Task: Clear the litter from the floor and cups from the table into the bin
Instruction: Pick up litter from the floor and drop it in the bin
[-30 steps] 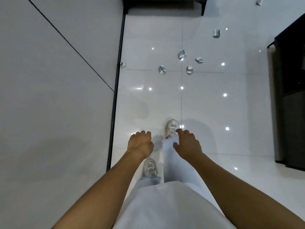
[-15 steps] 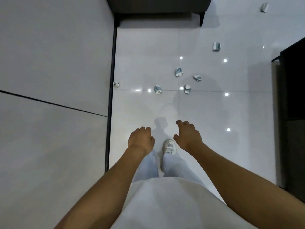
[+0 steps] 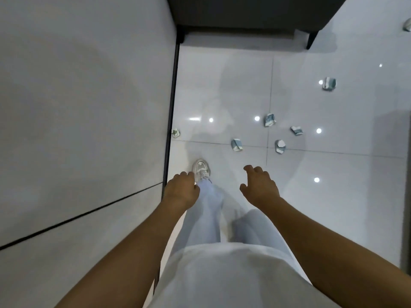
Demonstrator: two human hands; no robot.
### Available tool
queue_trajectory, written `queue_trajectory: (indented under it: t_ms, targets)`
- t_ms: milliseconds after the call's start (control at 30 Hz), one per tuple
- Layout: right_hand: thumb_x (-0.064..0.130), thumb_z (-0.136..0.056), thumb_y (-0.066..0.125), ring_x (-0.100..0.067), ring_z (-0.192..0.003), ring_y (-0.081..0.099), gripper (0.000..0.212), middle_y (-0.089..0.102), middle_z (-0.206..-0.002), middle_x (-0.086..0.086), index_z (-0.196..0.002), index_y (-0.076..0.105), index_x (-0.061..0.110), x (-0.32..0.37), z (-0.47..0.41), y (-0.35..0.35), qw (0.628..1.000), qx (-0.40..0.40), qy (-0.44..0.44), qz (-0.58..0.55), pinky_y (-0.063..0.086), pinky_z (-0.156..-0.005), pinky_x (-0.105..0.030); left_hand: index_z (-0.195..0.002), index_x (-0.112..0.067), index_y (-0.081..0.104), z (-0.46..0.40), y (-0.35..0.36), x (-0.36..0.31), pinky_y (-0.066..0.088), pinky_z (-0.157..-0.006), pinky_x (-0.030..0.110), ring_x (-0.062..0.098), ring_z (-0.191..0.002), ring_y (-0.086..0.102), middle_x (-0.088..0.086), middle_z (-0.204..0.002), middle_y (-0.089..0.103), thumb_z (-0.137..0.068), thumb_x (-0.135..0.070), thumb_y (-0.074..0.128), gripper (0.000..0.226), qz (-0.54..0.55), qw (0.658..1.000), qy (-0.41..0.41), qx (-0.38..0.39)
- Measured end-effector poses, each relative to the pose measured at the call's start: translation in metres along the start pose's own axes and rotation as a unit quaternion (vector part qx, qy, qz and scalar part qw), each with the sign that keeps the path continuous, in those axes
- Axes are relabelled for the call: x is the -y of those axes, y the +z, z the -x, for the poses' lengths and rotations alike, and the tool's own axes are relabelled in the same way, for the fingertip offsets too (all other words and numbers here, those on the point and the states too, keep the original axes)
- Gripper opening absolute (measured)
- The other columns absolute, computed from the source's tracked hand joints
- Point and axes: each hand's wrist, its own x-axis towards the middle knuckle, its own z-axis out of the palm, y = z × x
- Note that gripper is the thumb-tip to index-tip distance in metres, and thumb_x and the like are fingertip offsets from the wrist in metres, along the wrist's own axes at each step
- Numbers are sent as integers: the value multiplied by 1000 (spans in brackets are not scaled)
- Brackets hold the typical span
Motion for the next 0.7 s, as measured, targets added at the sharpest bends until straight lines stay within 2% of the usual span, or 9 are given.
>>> queue_trajectory:
  t_ms: [200, 367, 600, 700]
  targets:
    - [24, -91, 56, -27, -116, 49, 50, 49, -130, -9, -138, 37, 18, 64, -72, -17, 999, 9, -24, -27, 45, -90, -37, -126, -9, 49, -70, -40, 32, 42, -89, 36, 29, -115, 49, 11, -125, 52, -96, -29, 43, 36, 34, 999, -25, 8]
    - [23, -89, 56, -27, -115, 48, 48, 50, -129, -9, -135, 40, 17, 87, -133, -11, 998, 27, -48, -34, 46, -93, -40, -125, -9, 50, -135, -43, 44, 44, -89, 38, 29, -114, 50, 11, -124, 53, -96, -29, 43, 35, 66, 996, -51, 19]
    - [28, -92, 58, -24, -119, 50, 51, 49, -135, -7, -138, 39, 19, 86, -252, 28, 994, 52, -89, -49, 46, -97, -36, -130, -11, 49, -245, 17, 62, 44, -91, 36, 26, -116, 52, 10, -129, 53, -94, -27, 50, 39, 192, 971, -145, -8]
    - [27, -91, 60, -25, -117, 50, 52, 49, -133, -7, -138, 40, 19, 75, -305, 50, 992, 58, -99, -55, 46, -93, -35, -130, -12, 50, -297, 54, 71, 42, -91, 32, 25, -117, 52, 10, -129, 53, -91, -22, 55, 41, 239, 956, -171, -18]
